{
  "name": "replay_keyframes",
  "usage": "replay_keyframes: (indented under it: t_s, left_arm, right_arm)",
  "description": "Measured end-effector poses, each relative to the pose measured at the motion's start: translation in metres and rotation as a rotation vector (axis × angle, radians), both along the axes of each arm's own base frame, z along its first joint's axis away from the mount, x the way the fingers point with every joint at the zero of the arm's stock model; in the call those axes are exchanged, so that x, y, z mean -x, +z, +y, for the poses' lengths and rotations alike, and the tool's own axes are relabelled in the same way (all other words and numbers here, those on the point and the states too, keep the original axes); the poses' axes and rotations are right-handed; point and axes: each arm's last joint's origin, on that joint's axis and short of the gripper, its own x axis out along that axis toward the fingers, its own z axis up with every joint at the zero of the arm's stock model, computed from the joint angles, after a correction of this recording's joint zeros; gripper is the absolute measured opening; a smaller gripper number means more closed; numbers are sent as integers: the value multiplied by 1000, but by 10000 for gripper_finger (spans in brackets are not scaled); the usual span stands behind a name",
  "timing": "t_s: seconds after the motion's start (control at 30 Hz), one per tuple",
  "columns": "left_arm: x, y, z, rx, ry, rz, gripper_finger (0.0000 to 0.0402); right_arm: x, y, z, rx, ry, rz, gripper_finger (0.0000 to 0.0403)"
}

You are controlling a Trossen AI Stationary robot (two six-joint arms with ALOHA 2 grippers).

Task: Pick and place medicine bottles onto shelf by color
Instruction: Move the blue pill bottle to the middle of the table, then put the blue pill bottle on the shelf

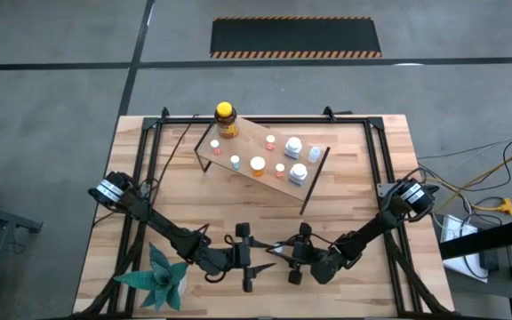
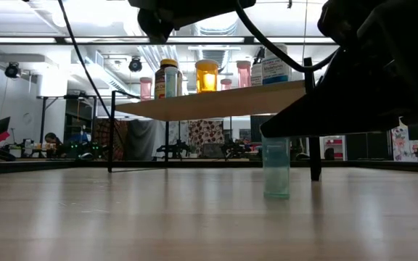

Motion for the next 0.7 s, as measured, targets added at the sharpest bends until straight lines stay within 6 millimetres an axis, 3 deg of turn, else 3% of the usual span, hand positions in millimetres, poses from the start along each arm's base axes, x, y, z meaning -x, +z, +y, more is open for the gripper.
replay_keyframes:
  t_s: [0.3,0.47,0.7]
  left_arm:
    - [0,0,0,-1,-1,2,199]
    - [0,-2,0,16,1,15,199]
    - [0,-1,0,22,2,11,199]
  right_arm:
    - [2,5,0,36,19,20,182]
    - [11,29,3,71,80,39,191]
    - [40,63,10,161,177,74,191]
